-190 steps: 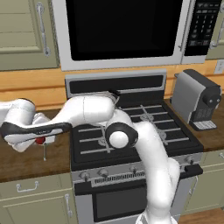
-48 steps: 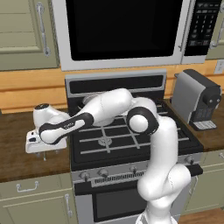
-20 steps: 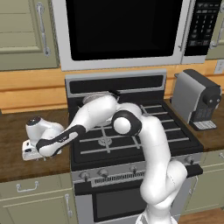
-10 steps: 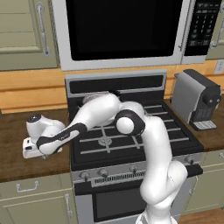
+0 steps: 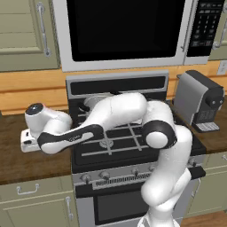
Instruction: Put the lime and bell pepper in the pot. Retrieve the spatula and lightly stir the vegetables in the pot.
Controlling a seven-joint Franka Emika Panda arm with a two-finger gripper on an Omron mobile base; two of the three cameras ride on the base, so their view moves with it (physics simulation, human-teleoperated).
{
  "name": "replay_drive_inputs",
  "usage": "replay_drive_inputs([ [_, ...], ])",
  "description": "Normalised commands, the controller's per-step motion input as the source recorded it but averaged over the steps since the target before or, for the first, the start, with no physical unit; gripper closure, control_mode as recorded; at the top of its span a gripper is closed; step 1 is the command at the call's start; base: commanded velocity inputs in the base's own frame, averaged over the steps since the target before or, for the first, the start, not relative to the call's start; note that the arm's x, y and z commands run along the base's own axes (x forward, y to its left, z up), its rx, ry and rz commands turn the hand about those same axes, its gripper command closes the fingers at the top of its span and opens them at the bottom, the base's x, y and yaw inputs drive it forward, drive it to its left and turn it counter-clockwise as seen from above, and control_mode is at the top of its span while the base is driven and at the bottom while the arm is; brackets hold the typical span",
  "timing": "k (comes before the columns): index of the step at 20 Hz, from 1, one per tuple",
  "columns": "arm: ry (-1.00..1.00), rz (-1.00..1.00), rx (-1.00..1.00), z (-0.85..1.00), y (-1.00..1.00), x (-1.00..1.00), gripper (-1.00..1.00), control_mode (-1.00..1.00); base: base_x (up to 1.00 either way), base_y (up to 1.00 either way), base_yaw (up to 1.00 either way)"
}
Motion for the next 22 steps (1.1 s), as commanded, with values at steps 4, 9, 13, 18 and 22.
replay_drive_inputs([
  [4,-0.01,-0.06,0.24,1.0,-0.71,-0.51,1.0,-1.0,0.0,0.0,0.0],
  [9,0.0,-0.13,0.3,1.0,-0.89,-0.34,1.0,-1.0,0.0,0.0,0.0],
  [13,0.0,-0.17,0.29,1.0,-0.92,-0.24,1.0,-1.0,0.0,0.0,0.0],
  [18,0.0,-0.21,0.21,0.88,-0.92,-0.14,1.0,-1.0,0.0,0.0,0.0],
  [22,0.0,-0.2,0.32,0.71,-0.87,-0.04,1.0,-1.0,0.0,0.0,0.0],
])
